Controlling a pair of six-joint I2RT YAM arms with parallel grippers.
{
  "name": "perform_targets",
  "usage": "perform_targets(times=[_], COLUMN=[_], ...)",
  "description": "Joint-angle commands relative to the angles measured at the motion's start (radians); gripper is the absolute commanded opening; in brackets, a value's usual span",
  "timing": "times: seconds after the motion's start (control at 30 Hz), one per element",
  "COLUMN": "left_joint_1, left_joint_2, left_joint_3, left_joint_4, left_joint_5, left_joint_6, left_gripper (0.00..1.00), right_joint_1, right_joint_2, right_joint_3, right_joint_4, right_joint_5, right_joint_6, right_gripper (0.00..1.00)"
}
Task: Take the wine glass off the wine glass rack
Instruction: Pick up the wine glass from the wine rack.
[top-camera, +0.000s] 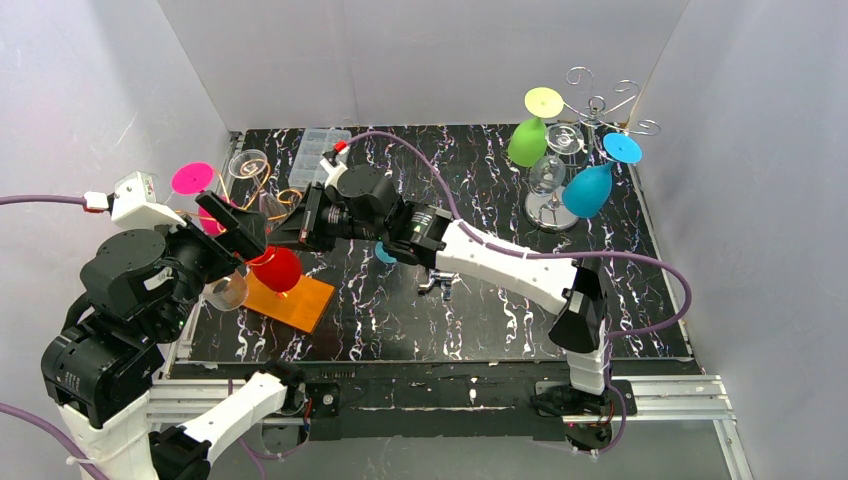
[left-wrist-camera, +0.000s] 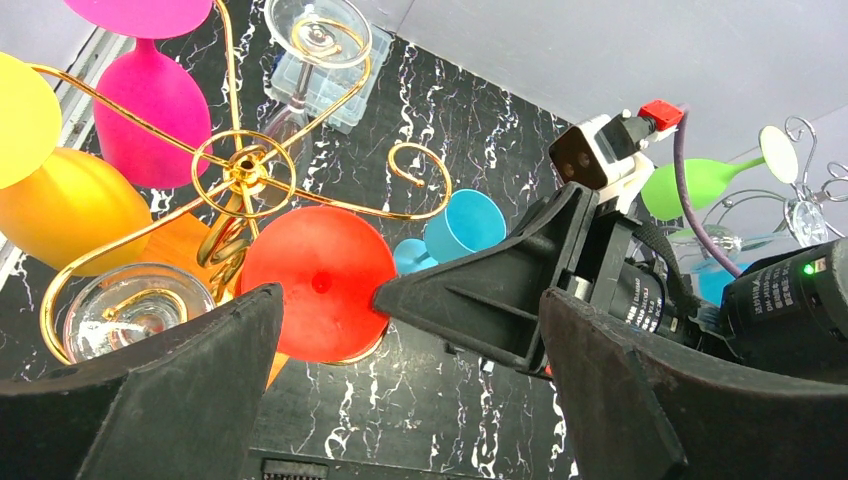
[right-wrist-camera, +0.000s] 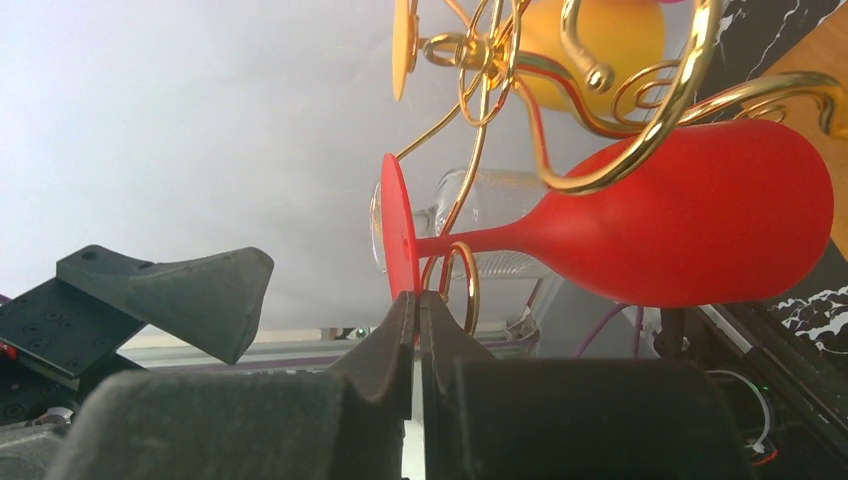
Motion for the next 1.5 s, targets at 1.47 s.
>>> perform_targets(times=[1.47], left_joint_1=[-0.002], left_joint_2=[0.172], left_joint_3=[0.045], left_joint_4=[0.046], left_joint_5=[0.201], left_joint_6=[0.005], left_gripper=[0.94], right_joint_1=[-0.085], right_joint_2=[-0.396], right_joint_3=[-0.346], right_joint_4=[0.039], right_joint_5=[0.172], right_joint_6=[-0.052], right_gripper=[0.01])
